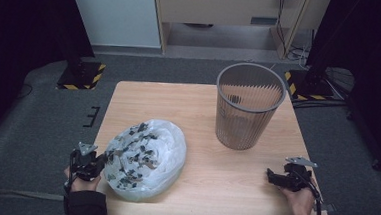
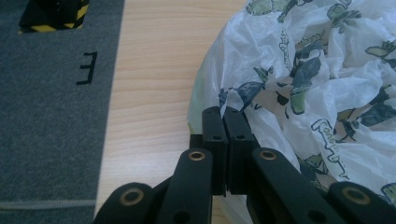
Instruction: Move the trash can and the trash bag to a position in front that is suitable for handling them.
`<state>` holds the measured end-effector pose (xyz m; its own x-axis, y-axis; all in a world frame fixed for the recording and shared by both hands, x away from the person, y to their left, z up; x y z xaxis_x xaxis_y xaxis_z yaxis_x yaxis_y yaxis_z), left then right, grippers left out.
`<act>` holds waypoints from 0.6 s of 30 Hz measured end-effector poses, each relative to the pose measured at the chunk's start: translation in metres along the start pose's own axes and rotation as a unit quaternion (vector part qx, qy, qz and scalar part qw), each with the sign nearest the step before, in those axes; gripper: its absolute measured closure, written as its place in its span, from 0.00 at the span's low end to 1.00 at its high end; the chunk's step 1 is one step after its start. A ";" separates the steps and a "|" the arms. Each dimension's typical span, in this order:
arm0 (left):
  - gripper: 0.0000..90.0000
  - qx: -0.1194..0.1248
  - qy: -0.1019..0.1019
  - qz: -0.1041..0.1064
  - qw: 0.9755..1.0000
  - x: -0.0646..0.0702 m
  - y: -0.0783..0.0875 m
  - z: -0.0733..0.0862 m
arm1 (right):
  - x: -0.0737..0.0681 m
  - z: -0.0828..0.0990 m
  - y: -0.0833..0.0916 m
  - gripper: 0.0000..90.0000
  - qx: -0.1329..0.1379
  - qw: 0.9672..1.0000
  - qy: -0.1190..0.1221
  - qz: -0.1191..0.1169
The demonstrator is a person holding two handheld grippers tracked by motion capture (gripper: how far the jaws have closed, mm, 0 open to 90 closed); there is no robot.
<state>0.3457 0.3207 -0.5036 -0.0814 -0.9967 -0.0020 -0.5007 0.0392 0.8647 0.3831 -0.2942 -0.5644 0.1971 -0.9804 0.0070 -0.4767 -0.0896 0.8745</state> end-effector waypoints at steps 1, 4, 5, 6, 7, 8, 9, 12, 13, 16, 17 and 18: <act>0.98 -0.002 0.003 -0.001 1.000 -0.003 -0.001 0.001 | 0.000 0.000 0.000 0.05 0.000 1.000 0.000 0.000; 0.98 -0.008 0.006 -0.005 1.000 -0.008 -0.005 0.002 | 0.000 0.000 0.000 0.05 -0.001 1.000 0.000 0.000; 0.98 -0.011 0.005 -0.006 1.000 -0.008 -0.006 0.002 | -0.001 0.000 0.000 0.05 -0.001 1.000 0.000 0.000; 0.97 -0.012 0.004 -0.004 1.000 -0.008 -0.007 0.002 | -0.001 0.000 0.000 0.05 -0.001 1.000 0.000 0.000; 0.88 -0.011 0.000 -0.004 1.000 -0.008 -0.008 0.002 | -0.001 -0.001 0.001 0.09 -0.001 1.000 -0.002 -0.001; 0.88 -0.005 -0.002 -0.004 1.000 -0.007 -0.008 0.002 | -0.001 -0.001 0.001 0.09 -0.001 1.000 -0.002 -0.001; 0.81 0.003 -0.002 -0.001 1.000 -0.007 -0.007 0.001 | 0.000 -0.001 0.002 0.12 -0.001 1.000 0.002 0.000; 0.68 0.031 -0.009 0.002 0.999 -0.006 0.000 -0.001 | 0.000 -0.002 0.004 0.15 0.002 1.000 -0.006 -0.005; 0.68 0.039 -0.006 0.005 0.999 -0.005 0.004 -0.002 | 0.000 -0.002 0.005 0.16 0.007 1.000 -0.008 -0.009; 0.64 0.066 -0.013 0.008 0.998 0.001 0.012 -0.007 | 0.000 -0.005 0.007 0.18 0.019 1.000 0.001 -0.008; 0.63 0.078 -0.017 0.011 0.997 0.004 0.015 -0.011 | 0.000 -0.009 0.010 0.20 0.035 0.999 0.001 -0.009; 0.62 0.088 -0.022 0.014 0.996 0.008 0.017 -0.014 | 0.001 -0.011 0.011 0.21 0.049 0.999 0.001 -0.015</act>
<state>0.3488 0.3119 -0.4816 -0.1336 -0.9910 -0.0044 -0.6411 0.0830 0.7629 0.3869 -0.2940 -0.5493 0.2149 -0.9765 -0.0173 -0.5526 -0.1362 0.8223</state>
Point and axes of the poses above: each handheld gripper's, and its own axes: y roughly backward along the jaws, z roughly out of its underside, x roughly to its right, the point moved 4 cm from there along -y, roughly forward along the jaws, and after that the axes turned 15 degrees about -x, right-handed, at the moved point
